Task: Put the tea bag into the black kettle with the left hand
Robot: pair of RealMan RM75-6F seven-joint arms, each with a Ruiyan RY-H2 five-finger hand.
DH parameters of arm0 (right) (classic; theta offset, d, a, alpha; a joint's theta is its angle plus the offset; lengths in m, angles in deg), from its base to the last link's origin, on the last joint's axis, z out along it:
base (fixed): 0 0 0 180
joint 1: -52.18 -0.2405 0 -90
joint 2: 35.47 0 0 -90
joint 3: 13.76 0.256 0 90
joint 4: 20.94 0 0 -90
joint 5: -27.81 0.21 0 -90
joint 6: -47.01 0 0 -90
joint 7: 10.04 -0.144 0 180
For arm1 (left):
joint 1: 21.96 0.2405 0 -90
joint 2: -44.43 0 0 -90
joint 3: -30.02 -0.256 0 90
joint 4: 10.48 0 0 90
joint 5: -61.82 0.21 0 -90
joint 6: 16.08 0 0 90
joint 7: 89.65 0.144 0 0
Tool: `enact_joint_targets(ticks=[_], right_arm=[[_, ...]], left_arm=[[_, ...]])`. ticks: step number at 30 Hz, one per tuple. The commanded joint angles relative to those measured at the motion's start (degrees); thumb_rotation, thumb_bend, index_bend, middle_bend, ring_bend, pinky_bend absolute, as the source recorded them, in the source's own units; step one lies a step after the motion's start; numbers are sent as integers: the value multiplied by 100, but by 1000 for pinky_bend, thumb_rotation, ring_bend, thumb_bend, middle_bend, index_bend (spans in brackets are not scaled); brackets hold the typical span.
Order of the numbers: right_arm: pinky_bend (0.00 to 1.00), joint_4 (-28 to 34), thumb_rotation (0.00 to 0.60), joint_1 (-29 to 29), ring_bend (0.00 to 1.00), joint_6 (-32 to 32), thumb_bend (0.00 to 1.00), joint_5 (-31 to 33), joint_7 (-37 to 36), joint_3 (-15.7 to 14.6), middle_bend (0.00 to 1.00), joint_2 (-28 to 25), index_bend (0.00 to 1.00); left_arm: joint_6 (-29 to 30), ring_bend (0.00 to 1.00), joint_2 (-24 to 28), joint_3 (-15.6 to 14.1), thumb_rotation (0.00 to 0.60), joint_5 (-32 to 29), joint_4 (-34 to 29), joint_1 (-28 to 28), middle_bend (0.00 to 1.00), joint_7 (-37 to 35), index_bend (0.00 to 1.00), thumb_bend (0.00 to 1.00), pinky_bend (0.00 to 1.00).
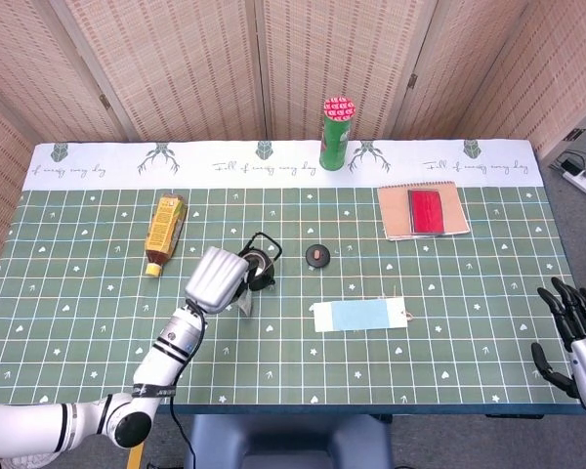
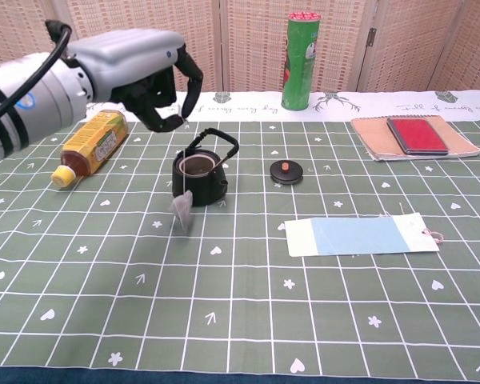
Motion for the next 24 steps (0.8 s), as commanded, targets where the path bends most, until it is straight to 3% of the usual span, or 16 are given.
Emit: enact_joint_targets(ticks=[1,14,24], right_arm=[[0,5,600,-4,0,-25,483,39,-3,9,0,1,0],[0,-23,600,-130,0,-359,482,359,-180,101,0,-47,0],[0,-56,600,-188,0,-533,483,547,-261,154,0,-69,0]], left_arm=[[-79,1000,62,158,600,-228,-70,-194,1000,183,615,402,1000],[-422,1000,-7,690,600,-960,565,-1034,1000,300,615,403,1000],[-650,1000,88,802,600,-1049,1096,-1327,1000,-198,611,403,1000]])
